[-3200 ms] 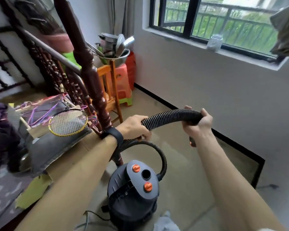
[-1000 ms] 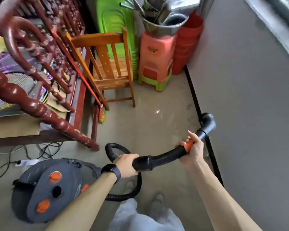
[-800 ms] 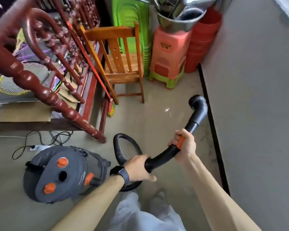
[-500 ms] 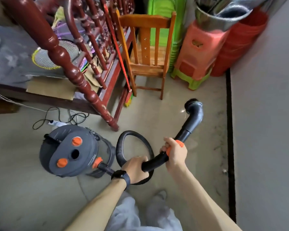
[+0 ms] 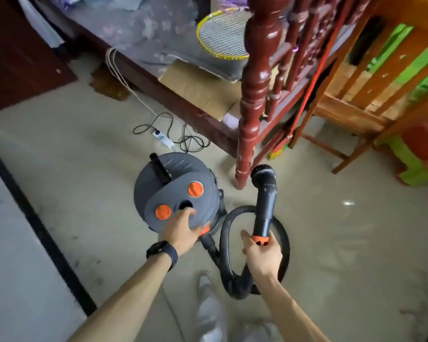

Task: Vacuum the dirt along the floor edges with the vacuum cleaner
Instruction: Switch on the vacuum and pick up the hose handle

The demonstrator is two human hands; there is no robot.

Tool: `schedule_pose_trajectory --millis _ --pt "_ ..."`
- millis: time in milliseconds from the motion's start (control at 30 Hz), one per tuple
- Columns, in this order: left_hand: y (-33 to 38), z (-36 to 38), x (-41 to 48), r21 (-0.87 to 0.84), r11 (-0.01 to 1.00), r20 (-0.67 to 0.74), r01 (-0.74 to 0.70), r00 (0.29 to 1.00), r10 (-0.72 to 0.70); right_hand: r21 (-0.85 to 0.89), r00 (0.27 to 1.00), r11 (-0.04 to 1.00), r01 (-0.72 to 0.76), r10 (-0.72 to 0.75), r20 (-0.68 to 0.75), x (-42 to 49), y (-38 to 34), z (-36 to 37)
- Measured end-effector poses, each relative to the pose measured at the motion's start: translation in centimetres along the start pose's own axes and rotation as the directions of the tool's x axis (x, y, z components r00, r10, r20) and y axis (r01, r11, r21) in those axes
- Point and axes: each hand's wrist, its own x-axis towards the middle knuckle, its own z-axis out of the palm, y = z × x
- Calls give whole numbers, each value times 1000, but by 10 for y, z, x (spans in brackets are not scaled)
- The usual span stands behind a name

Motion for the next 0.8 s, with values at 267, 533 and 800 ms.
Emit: schedule_pose_trajectory --millis 267,533,800 --pt "-31 6 101 186 982 -204 -37 976 75 -4 996 996 -88 88 3 89 7 118" --pt "-30 44 134 461 886 -219 45 973 65 -19 989 989 -144 143 -37 120 24 130" --pt "-30 41 135 572 818 -192 -63 959 208 -30 988 988 -152 152 -25 125 20 128"
